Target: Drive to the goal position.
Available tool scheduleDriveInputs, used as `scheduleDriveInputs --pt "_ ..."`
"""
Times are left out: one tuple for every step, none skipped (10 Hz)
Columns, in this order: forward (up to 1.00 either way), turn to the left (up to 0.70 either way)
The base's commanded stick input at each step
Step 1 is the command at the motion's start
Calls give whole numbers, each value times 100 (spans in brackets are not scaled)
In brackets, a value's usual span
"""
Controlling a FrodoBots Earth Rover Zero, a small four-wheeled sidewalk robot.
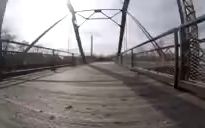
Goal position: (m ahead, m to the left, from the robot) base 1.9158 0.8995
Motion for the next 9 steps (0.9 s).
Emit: scheduleDriveInputs --pt "95 0" --pt "94 0" --pt "92 0" --pt "89 0" --pt "87 0" --pt "85 -2" --pt "85 -5" --pt "84 -8" --pt "83 -10"
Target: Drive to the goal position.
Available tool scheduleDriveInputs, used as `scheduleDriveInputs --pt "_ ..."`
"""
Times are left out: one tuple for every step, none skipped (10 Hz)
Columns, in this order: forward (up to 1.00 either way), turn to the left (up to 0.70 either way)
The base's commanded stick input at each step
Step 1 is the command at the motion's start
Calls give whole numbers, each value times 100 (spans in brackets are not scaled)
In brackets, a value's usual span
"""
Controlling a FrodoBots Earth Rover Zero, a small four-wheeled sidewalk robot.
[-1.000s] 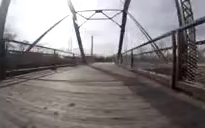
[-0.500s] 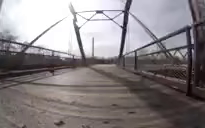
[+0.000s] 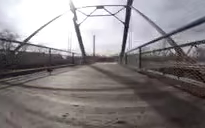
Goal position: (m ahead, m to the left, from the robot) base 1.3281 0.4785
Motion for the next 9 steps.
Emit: scheduleDriveInputs --pt "82 -13" --pt "81 -16" --pt "78 -14" --pt "73 -10" --pt "69 -6" --pt "64 -2" --pt "62 0" --pt "62 0" --pt "62 0"
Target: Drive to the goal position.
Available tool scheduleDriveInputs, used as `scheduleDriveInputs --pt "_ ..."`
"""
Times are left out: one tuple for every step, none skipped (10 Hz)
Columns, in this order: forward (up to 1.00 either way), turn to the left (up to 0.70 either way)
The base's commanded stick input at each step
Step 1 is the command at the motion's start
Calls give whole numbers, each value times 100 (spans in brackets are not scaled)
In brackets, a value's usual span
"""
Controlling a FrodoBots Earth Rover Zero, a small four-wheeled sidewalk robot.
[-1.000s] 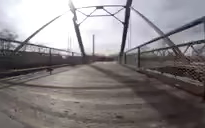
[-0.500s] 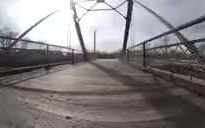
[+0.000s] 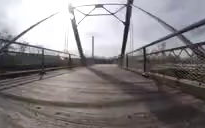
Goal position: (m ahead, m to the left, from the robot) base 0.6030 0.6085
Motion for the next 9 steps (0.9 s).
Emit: scheduleDriveInputs --pt "62 0" --pt "62 0" --pt "62 0" --pt "62 0" --pt "62 0" --pt "62 0" --pt "62 0" --pt "66 0" --pt "71 0"
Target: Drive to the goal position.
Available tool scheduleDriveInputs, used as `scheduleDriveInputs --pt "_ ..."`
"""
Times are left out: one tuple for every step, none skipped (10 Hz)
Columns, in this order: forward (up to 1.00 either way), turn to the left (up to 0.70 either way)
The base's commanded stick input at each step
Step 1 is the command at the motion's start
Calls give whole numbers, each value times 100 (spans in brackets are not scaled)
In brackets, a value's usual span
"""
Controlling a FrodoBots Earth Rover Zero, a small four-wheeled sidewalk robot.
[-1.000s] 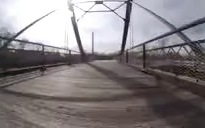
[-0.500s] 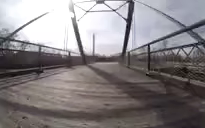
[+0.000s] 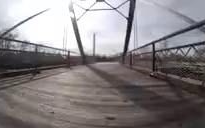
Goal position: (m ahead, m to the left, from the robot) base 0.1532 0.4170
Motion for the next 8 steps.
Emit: scheduleDriveInputs --pt "77 0" --pt "82 0" --pt "87 0" --pt "92 0" --pt "97 0" --pt "96 0" --pt "94 0" --pt "93 0"
